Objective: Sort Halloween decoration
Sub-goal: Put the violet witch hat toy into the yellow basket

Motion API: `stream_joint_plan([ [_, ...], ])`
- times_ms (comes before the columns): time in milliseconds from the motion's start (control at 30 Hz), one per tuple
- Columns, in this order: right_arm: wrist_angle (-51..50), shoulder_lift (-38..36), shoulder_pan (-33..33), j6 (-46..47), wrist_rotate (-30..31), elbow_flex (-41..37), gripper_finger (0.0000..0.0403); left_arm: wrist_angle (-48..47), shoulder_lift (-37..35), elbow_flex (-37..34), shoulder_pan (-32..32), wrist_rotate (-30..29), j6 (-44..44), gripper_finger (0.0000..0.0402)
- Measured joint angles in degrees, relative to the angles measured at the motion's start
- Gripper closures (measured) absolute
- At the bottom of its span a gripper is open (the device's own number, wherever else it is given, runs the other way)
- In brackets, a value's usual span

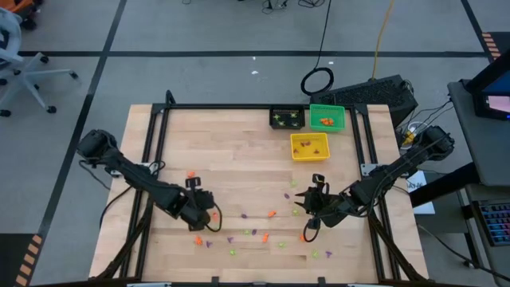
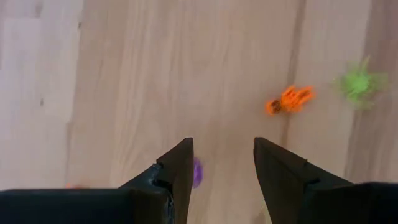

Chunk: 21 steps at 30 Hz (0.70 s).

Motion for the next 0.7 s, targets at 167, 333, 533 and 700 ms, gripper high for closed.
stream_joint_plan([
  [167, 0.04, 0.00, 0.00, -0.20, 0.00, 0.00, 0.0307, 3.30, -4.84, -5.49, 0.60, 2.32, -0.06, 0.0243],
  [333, 0.01, 0.00, 0.00, -0.55, 0.00, 0.00, 0.0307, 8.41, -8.93, -11.87, 1.62, 4.86, -0.43, 0.0243],
  [533, 0.21, 0.00, 0.00, -1.09, 0.00, 0.00, 0.0307, 12.27, -10.69, -16.98, 3.00, 4.95, -1.48, 0.0243],
  [700, 0.37, 0.00, 0.00, -1.28, 0.00, 0.00, 0.0307, 14.20, -10.71, -18.58, 3.91, 4.70, -1.46, 0.0243],
])
